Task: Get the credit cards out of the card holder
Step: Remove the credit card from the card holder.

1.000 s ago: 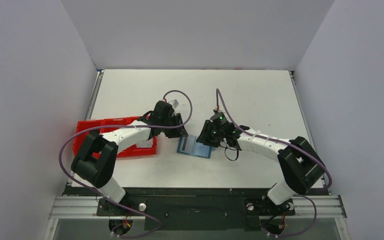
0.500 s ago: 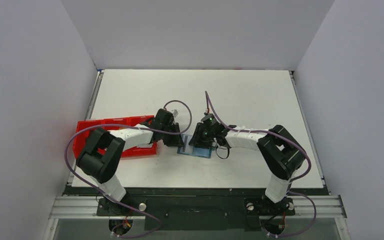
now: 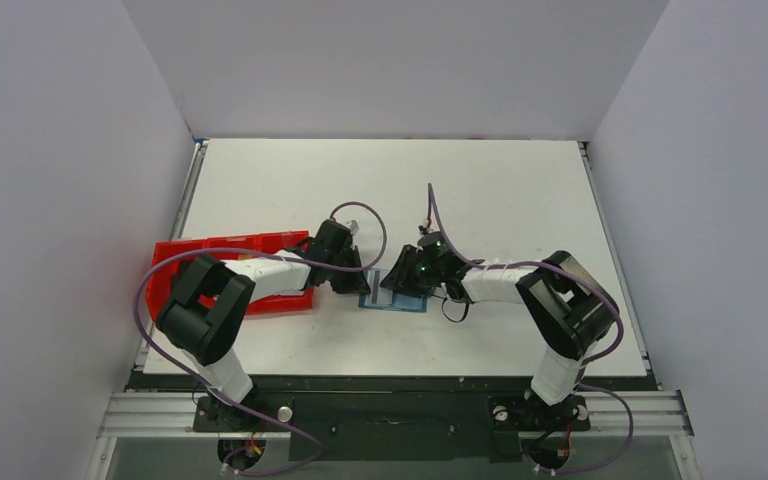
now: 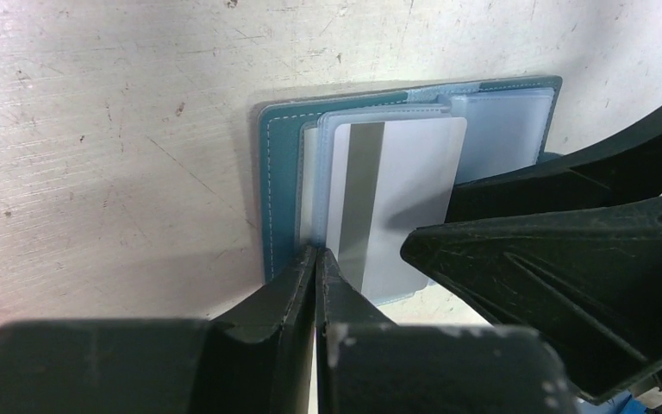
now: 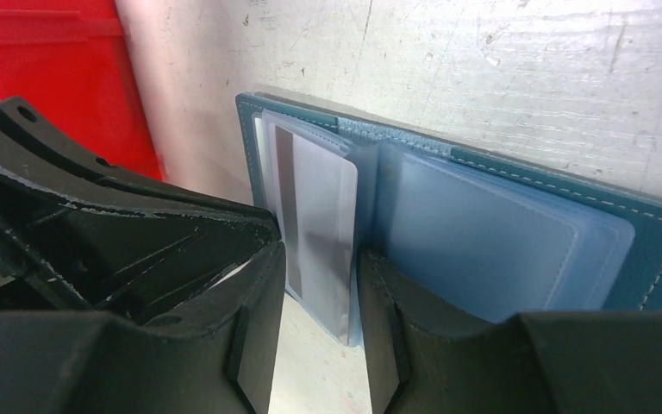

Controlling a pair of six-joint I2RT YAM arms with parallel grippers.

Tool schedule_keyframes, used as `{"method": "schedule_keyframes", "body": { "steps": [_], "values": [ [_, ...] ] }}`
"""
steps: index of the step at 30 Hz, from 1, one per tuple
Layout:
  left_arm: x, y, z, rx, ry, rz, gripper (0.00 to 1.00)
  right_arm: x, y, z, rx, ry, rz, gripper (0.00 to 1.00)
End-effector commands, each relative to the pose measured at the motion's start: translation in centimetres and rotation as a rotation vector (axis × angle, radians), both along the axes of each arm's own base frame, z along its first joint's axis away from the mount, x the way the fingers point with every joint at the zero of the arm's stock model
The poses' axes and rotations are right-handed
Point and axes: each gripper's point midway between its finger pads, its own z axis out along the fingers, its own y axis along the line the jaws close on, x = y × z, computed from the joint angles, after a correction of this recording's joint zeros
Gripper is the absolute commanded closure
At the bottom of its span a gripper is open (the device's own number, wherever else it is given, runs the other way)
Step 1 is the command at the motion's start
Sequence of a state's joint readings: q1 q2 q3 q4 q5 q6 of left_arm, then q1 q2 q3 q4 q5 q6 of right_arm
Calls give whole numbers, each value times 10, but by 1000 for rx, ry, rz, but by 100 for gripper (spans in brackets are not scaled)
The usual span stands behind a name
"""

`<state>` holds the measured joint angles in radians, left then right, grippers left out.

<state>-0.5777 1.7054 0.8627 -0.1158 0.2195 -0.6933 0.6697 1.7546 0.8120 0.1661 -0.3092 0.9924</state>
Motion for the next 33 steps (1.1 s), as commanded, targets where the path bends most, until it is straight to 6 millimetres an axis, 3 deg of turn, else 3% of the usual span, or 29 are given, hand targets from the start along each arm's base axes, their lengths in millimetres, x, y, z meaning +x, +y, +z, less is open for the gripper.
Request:
{"method": "schedule_keyframes", "body": {
  "steps": [1,14,33],
  "values": [
    [-18,2,-29,57,68,2,100,2,-2,10,89,-37,-16,67],
    [-22,4,-36,78,90,13,100,5,-14,23,235,-45,-82,77],
    [-20,2,-36,74,93,15,100,3,-23,23,232,-41,-97,84]
  ]
}}
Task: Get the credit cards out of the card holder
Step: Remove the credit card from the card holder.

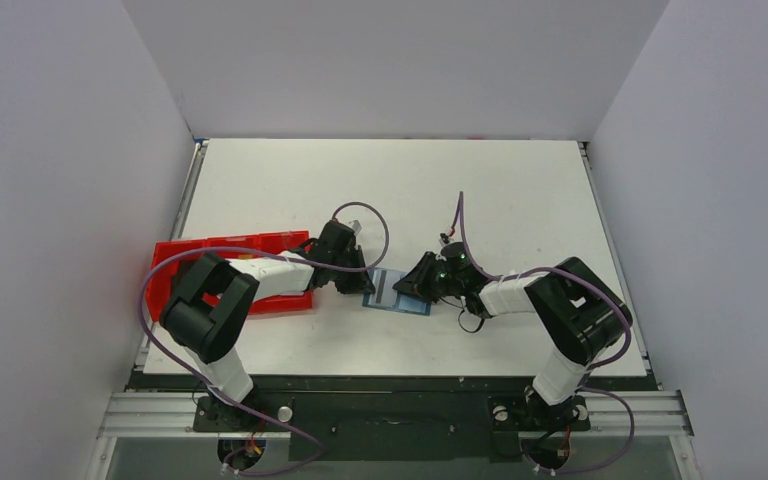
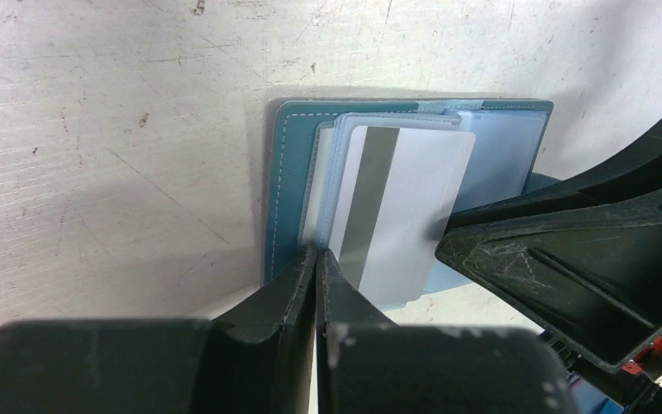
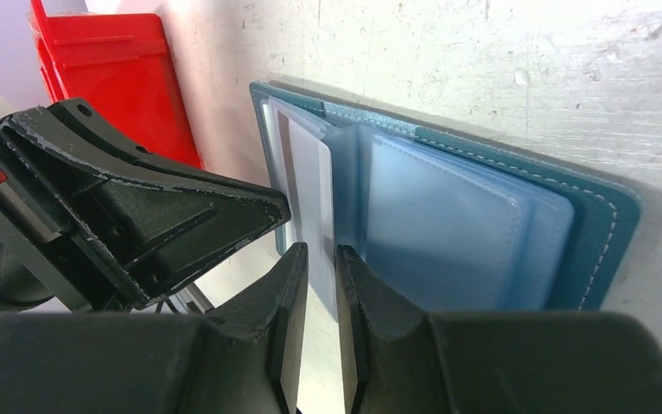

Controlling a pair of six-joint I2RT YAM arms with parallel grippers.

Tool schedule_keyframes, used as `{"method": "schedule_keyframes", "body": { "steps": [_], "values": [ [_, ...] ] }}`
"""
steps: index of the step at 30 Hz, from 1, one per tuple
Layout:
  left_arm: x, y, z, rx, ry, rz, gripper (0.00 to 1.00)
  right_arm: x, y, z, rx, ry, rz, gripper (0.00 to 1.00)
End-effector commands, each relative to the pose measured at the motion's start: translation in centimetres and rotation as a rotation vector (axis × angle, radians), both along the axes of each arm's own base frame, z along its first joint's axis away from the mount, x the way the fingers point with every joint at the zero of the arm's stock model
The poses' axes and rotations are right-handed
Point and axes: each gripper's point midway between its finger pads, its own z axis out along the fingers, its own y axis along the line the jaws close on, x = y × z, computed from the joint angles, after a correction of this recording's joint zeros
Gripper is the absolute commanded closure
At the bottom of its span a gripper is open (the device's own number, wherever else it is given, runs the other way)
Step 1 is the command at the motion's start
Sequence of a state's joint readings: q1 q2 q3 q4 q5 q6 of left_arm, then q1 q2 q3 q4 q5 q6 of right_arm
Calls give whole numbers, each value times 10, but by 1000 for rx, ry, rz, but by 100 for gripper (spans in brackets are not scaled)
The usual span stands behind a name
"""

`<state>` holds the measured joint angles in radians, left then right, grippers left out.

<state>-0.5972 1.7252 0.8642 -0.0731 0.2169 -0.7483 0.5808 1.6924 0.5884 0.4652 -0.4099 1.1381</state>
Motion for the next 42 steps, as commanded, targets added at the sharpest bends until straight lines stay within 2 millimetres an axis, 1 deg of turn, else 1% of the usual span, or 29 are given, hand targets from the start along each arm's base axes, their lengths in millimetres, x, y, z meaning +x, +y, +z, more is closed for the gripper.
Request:
{"method": "schedule_keyframes", "body": {
  "steps": [1,8,12,16,18,24,30,42],
  "values": [
    [-22,13,-35,104,88,-13,100,8,1,16,30,-63,0,85],
    [-20,12,-35,105,87,-16,100,8,1,6,16,-42,3,89],
    [-20,12,-34,106,87,-15,100,8,2,3,20,-37,4,92],
    [-19,13,-35,108,85,-12,100,9,1,3,19,-37,2,96],
    [-20,13,-35,108,86,-10,100,9,0,2,18,-38,1,100],
    [-22,17,-38,119,90,10,100,9,-7,3,11,-40,-8,100],
    [-24,20,-40,125,93,17,100,9,-20,0,-22,-43,-20,100],
    [-25,23,-40,128,91,24,100,7,-33,0,-71,-49,-15,100]
  ]
}}
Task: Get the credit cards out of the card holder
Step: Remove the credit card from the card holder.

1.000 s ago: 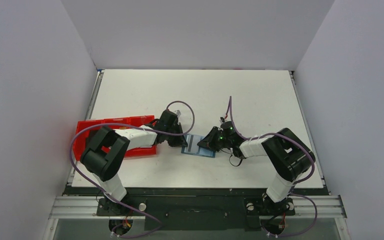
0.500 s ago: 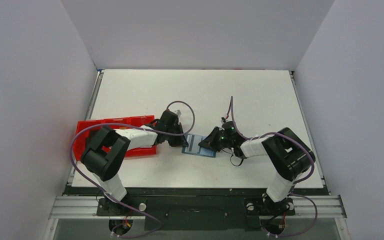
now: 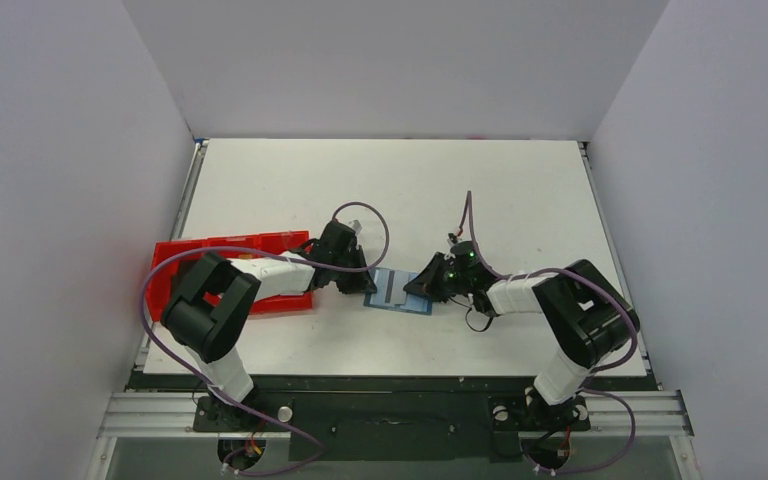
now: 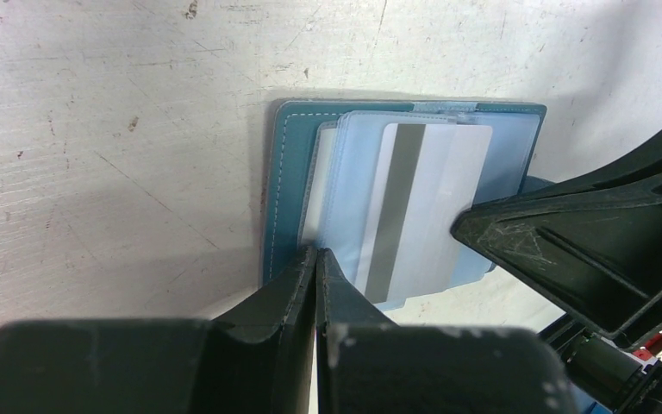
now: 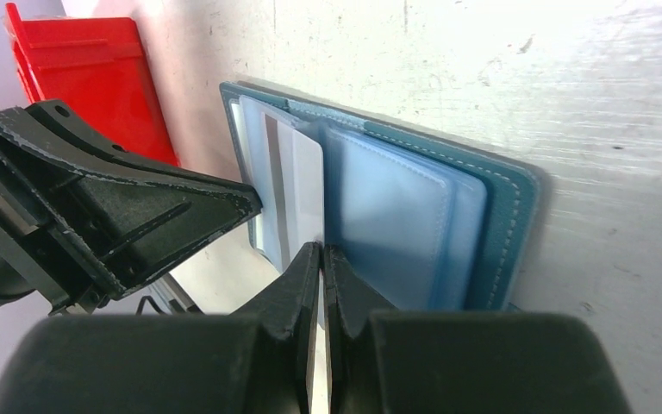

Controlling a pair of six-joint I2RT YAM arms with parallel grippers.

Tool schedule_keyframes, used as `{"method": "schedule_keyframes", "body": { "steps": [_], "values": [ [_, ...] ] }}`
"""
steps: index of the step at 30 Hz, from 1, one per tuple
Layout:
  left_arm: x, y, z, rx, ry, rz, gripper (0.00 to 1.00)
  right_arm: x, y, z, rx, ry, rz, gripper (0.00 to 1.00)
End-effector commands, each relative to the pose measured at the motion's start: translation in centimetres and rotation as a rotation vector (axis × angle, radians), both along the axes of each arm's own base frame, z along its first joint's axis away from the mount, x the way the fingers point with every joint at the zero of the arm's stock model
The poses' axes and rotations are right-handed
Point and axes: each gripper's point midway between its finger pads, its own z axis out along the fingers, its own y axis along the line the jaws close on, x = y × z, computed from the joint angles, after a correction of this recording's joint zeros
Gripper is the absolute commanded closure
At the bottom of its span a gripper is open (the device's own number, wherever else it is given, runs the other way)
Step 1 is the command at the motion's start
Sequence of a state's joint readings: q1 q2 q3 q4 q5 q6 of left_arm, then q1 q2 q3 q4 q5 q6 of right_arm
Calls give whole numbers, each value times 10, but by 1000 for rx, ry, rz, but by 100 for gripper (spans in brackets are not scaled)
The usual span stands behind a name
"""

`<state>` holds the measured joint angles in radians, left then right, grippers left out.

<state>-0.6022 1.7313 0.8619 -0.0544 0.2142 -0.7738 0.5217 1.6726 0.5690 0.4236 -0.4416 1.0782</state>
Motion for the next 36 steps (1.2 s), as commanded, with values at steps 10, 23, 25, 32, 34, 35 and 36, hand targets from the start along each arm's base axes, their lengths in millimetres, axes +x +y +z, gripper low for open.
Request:
{"method": "schedule_keyframes", "body": {
  "steps": [10,23,25,32,34,35,36],
  "values": [
    [-22,22,-28,115,60,8,100,-1,-17,11,-65,-62,18,100],
    [-8,3,15,45,-21,-19,100,-2,-23,23,-88,-76,31,100],
    [-5,-1,25,34,-37,-29,100,-2,-23,25,-90,-78,33,100],
    [8,-9,62,14,-105,-60,100,-2,-24,33,-95,-89,32,100],
    [10,-11,71,5,-123,-66,94,-1,-24,36,-93,-93,32,100],
    [10,-11,75,1,-126,-70,91,-1,-24,39,-90,-98,31,100],
    [11,-12,78,-3,-132,-75,86,0,-24,40,-88,-98,31,100]
  ]
}}
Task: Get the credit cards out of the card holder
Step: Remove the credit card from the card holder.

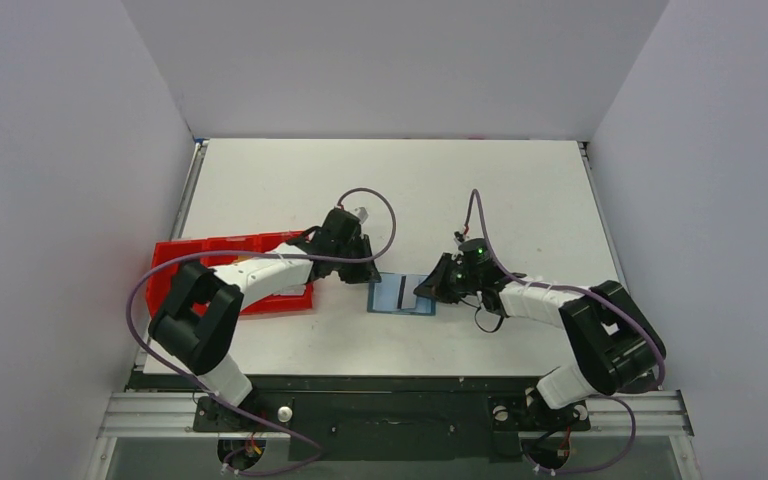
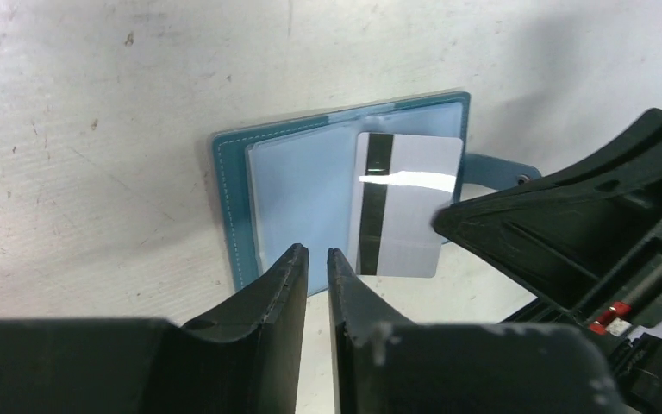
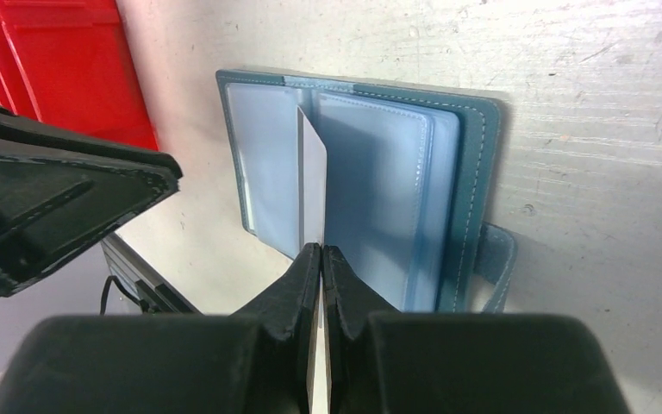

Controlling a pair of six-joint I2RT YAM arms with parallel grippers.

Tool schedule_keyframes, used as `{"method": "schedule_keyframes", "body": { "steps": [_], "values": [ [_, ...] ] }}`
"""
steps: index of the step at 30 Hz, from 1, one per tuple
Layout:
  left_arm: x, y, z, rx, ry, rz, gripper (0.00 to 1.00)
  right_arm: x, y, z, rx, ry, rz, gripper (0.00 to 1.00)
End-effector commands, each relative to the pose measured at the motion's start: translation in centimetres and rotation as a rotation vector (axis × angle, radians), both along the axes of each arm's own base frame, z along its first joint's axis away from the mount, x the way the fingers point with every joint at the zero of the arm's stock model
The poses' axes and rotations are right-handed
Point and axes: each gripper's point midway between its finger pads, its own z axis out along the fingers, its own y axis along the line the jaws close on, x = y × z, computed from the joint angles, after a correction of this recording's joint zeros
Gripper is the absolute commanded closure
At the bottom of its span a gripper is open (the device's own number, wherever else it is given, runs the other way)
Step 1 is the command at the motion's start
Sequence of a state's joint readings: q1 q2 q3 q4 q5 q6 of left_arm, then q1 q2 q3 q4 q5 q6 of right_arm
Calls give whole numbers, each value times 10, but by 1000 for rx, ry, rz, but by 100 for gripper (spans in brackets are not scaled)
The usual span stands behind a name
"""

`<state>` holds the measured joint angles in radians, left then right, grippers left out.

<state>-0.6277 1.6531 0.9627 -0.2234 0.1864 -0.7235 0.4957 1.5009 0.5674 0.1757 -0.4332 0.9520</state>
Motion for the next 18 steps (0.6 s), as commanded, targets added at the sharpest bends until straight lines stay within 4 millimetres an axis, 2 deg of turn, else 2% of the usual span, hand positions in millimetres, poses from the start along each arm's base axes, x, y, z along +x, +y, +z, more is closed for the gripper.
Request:
{"method": "schedule_keyframes", "body": {
  "steps": [1,4,10,18],
  "values": [
    [10,-7,41,-39,-86,-34,84,17,1,27,15,-81,-9,100],
    [10,-9,46,-55,-89,-47,76,18,1,34,13,-93,-9,100],
    [7,-15,51,-97,-84,-73,68,18,-3,41,-5,-102,-7,100],
    [8,-25,63,-266,-44,-83,55,20,1,64,41,-127,5,100]
  ]
}}
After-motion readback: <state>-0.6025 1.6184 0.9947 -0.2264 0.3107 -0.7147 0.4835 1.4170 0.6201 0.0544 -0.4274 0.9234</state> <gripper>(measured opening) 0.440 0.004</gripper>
